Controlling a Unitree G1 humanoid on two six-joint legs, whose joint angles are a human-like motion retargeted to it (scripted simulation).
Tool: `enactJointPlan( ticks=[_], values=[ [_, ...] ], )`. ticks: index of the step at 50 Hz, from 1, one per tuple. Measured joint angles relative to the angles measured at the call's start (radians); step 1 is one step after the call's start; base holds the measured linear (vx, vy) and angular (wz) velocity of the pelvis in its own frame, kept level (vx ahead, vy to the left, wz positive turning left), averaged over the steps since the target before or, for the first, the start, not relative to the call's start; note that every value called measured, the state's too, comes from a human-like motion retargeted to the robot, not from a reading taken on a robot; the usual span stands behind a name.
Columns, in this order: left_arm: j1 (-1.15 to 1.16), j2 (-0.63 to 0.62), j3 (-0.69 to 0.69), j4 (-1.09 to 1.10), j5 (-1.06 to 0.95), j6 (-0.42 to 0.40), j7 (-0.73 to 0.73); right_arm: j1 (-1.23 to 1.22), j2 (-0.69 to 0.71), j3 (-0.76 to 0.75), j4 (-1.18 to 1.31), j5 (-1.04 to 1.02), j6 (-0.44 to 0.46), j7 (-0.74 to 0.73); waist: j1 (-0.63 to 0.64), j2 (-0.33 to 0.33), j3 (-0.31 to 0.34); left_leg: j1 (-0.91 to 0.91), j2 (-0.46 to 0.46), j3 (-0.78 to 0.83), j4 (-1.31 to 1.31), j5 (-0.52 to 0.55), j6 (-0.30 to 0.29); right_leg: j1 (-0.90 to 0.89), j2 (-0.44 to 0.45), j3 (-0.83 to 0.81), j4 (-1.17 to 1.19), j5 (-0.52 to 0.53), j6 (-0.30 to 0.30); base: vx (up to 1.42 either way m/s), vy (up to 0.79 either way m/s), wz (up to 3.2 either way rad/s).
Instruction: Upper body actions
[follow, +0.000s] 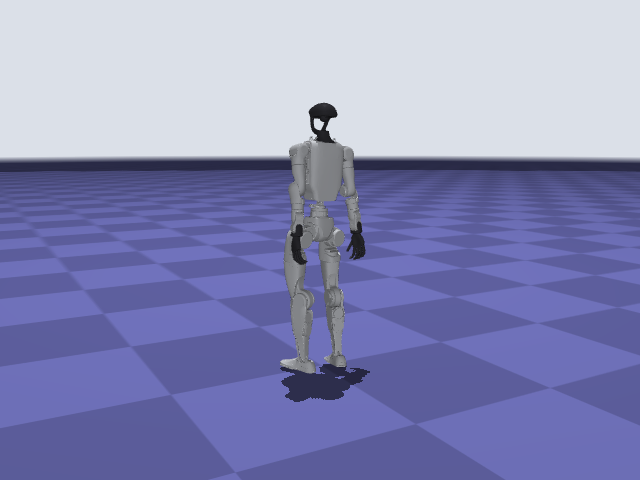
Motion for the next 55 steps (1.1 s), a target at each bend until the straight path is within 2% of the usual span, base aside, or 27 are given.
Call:
enactJointPlan(
  ticks=[7, 12, 15, 20, 31, 42, 55],
  values=[
    [-0.007, 0.008, -0.011, 0.000, -0.007, -0.003, -0.028, 0.002, 0.010, -0.025, 0.038, 0.159, 0.020, 0.086, 0.042, 0.007, -0.004, -0.005, 0.008, 0.040, 0.000, 0.004, 0.006, -0.010, 0.012, 0.044, -0.001, 0.006, -0.005, -0.01, 0.00, -0.29],
    [-0.014, 0.009, -0.029, -0.008, 0.027, -0.009, -0.004, -0.018, 0.006, 0.010, 0.024, 0.066, 0.014, 0.042, -0.015, 0.009, 0.001, -0.016, 0.004, -0.010, 0.007, 0.015, 0.006, -0.002, 0.005, -0.006, -0.009, 0.018, -0.003, -0.01, 0.00, 0.41],
    [-0.014, 0.013, -0.038, -0.019, 0.062, -0.009, 0.006, -0.026, 0.001, 0.025, 0.022, 0.028, 0.017, 0.034, 0.031, 0.005, -0.004, -0.013, 0.012, 0.039, 0.007, 0.010, 0.001, -0.014, 0.011, 0.042, -0.003, 0.013, -0.010, -0.02, 0.02, -0.59],
    [-0.013, 0.020, -0.051, -0.029, 0.083, -0.015, 0.014, -0.029, 0.002, 0.011, 0.021, 0.037, 0.015, 0.032, -0.001, 0.004, -0.009, -0.020, 0.007, 0.001, 0.010, 0.014, -0.001, -0.017, 0.005, 0.006, -0.002, 0.019, -0.011, -0.01, 0.01, 0.28],
    [-0.011, 0.010, -0.040, -0.022, 0.017, -0.022, 0.012, -0.017, 0.011, 0.041, 0.011, 0.007, 0.000, 0.032, 0.054, 0.002, -0.009, -0.012, 0.018, 0.048, 0.012, 0.001, -0.005, -0.023, -0.002, 0.057, 0.012, 0.009, 0.001, -0.01, 0.01, -0.18],
    [-0.017, 0.019, -0.074, -0.024, 0.015, -0.031, 0.043, -0.022, 0.010, 0.049, -0.001, -0.014, 0.001, 0.032, 0.047, 0.002, -0.001, -0.021, 0.019, 0.040, 0.021, 0.007, -0.003, -0.016, -0.010, 0.052, 0.008, 0.017, 0.006, 0.00, 0.00, 0.00],
    [-0.011, 0.016, -0.065, -0.008, -0.017, -0.040, 0.022, -0.024, 0.010, 0.038, 0.014, 0.015, -0.007, 0.034, 0.065, 0.000, -0.006, -0.009, 0.016, 0.077, 0.015, -0.001, 0.001, -0.027, 0.014, 0.084, 0.012, 0.013, -0.017, -0.01, 0.00, -0.12]
  ],
)
